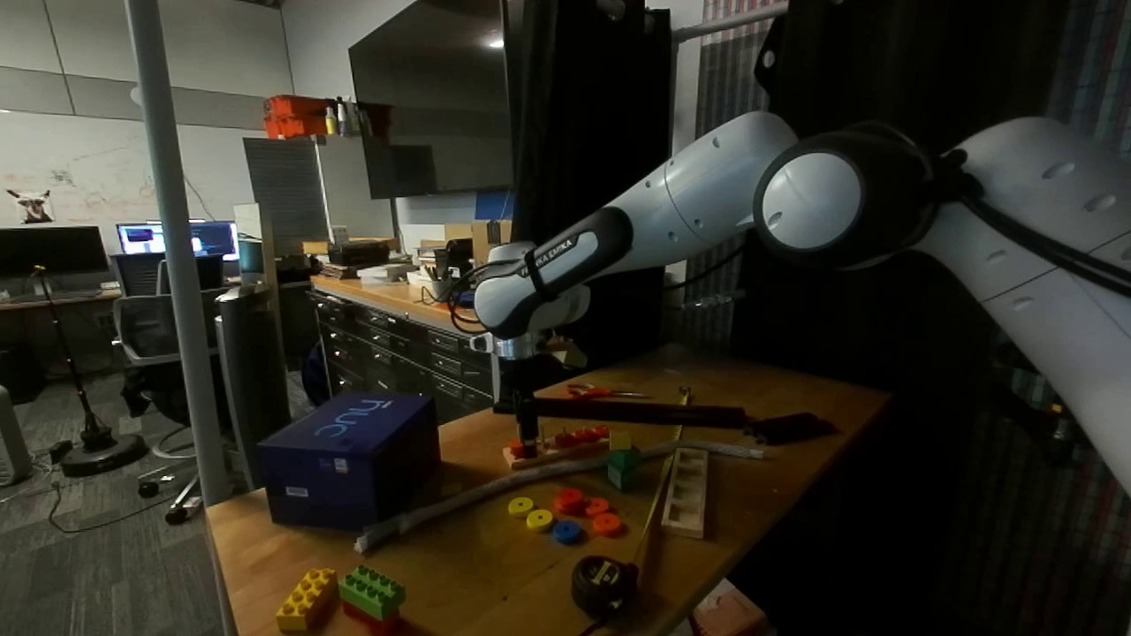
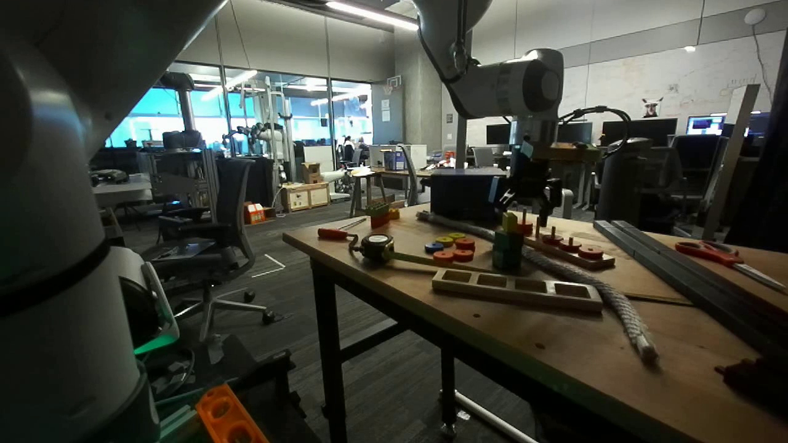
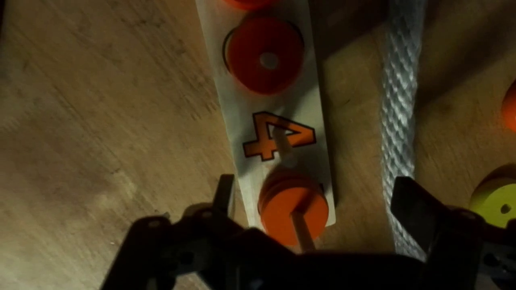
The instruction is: Pick up an orange circle and put it on the table.
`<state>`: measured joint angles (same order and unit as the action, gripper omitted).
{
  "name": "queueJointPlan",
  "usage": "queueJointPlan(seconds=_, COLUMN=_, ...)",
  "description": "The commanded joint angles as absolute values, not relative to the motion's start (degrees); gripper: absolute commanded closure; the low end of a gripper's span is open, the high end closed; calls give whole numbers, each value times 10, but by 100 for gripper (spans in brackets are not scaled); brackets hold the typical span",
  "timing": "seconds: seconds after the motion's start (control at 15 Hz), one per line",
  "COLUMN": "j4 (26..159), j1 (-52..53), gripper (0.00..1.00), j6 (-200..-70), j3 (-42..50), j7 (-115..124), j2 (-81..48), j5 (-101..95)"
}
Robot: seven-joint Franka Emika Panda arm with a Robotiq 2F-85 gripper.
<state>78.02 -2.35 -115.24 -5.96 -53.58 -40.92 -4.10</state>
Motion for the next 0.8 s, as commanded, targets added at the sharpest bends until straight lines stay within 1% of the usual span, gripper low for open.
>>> queueJointPlan(seconds=0.0, j4=738, j1=-14, gripper=0, j6=-1129, j3=-57, j7=-538, j2=-424, j5=-55)
queueJointPlan(seconds=0.73, j4=731, j1=-11, gripper=0, j6=-1131, j3=-56, j7=-541, j2=-418, j5=-66)
